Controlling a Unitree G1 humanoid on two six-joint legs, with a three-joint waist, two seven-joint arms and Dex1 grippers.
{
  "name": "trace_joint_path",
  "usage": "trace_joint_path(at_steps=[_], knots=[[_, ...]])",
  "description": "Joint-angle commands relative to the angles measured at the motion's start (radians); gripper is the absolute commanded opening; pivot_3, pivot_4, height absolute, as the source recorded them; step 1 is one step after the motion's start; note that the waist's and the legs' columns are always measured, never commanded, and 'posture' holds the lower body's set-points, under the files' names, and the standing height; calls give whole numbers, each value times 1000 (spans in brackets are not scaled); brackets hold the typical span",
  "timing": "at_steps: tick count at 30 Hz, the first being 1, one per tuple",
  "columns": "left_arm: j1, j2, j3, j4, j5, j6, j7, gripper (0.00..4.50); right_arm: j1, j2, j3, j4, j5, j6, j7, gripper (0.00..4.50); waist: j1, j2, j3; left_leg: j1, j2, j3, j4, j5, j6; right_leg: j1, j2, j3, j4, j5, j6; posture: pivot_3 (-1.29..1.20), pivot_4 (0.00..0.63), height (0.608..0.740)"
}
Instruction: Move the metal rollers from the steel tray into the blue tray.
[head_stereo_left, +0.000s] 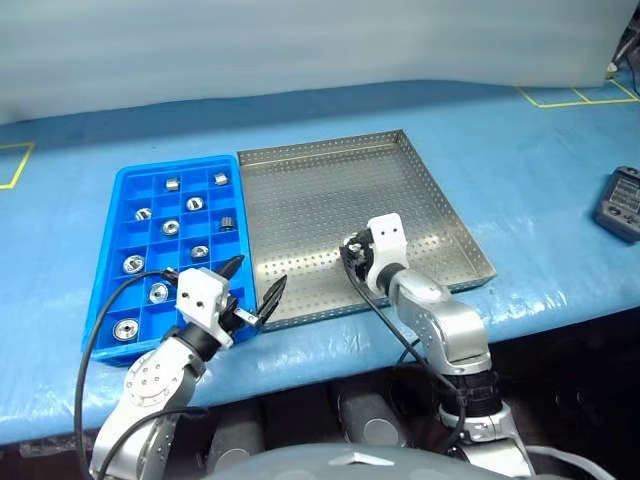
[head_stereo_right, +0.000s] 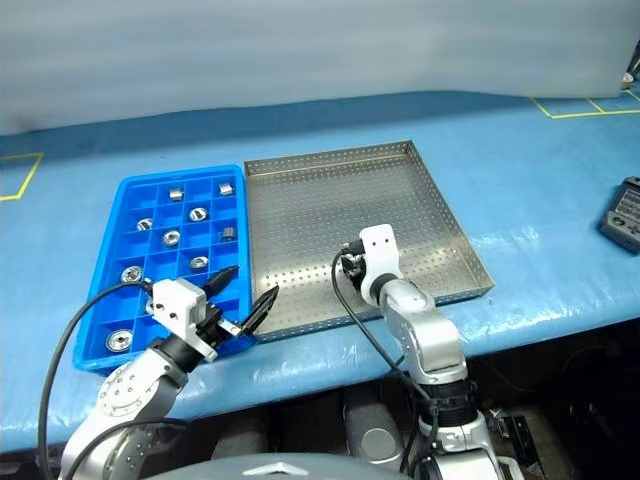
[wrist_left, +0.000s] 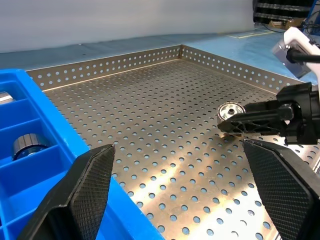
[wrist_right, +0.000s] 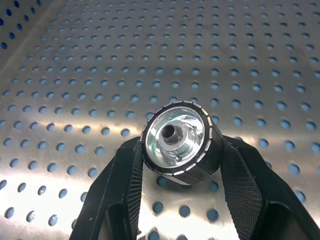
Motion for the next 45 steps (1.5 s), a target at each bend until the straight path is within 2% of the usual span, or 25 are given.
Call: trace_joint_path(at_steps=[1,9,15,26,37,38,39,44,45], knots=[[29,-12,4,-65,21,-32,27,4500,-99,9,40,-45,23,-28,47,1904,11,0,0,0,0,0,-1,0,0,0,0,0,0,0,0,57,150,740],[119,-49,12,-102,67,-78,91,4500,-262,34,147,17,40,-44,151,1904,92,0,0,-2,0,-2,-7,-1,0,-2,0,-2,-2,-4,-3,164,150,740],[191,-82,4,-125,103,-116,134,4500,-318,63,224,82,38,-57,207,1904,139,0,0,-2,0,-2,-5,-1,0,-2,-1,-3,-3,-4,-3,241,150,740],[282,-118,-23,-168,145,-142,176,4500,-312,44,299,142,27,-40,277,1904,195,0,1,-4,0,-2,-5,-1,0,-4,-1,-3,-3,-5,-4,315,150,740],[294,-114,-29,-169,137,-144,156,4500,-244,-56,317,59,36,104,299,1904,211,0,1,-6,0,-1,-6,-1,-1,-6,-1,-3,-4,-5,-4,280,150,740],[292,-112,-28,-167,136,-143,152,4500,-240,-62,317,50,38,115,298,2618,211,0,1,-6,0,-1,-6,-1,-1,-6,-1,-3,-5,-5,-4,276,150,740],[290,-111,-26,-167,134,-143,150,4500,-236,-65,315,43,40,122,297,2837,210,0,1,-6,0,-1,-6,-1,-1,-6,-2,-3,-5,-5,-4,273,150,740],[279,-100,-12,-161,124,-139,140,4500,-228,-64,295,17,48,142,283,4484,208,0,1,-6,0,-1,-5,-1,-1,-6,-2,-3,-5,-5,-4,247,150,740],[272,-95,-4,-160,120,-135,135,4500,-227,-63,289,12,49,142,278,4484,208,0,1,-6,0,-1,-5,-1,-1,-6,-2,-3,-5,-5,-4,241,150,740]])
